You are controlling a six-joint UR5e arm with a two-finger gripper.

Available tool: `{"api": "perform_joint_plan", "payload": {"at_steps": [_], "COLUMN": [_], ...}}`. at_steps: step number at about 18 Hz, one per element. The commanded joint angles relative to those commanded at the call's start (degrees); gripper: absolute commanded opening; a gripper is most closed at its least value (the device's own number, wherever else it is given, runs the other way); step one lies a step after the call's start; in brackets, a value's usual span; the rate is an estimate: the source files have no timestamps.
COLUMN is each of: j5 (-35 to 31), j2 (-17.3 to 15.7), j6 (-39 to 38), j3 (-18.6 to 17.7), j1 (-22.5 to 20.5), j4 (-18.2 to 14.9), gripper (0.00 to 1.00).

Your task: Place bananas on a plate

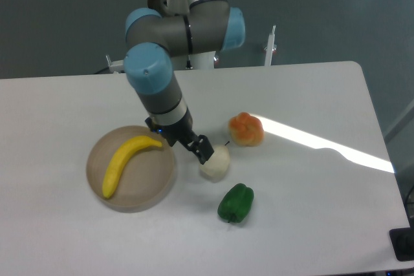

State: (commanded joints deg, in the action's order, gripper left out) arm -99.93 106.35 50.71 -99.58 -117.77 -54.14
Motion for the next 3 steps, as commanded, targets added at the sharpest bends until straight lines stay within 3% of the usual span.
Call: {"api": "perform_joint_plan", "payload": {"at_steps": [3], "j5": [-0.1], "j2": [-0.1], "j6": [0.0], "j3": [0.0], "j1": [-1.2], "j4": [0.0], "gripper": [1.0]}}
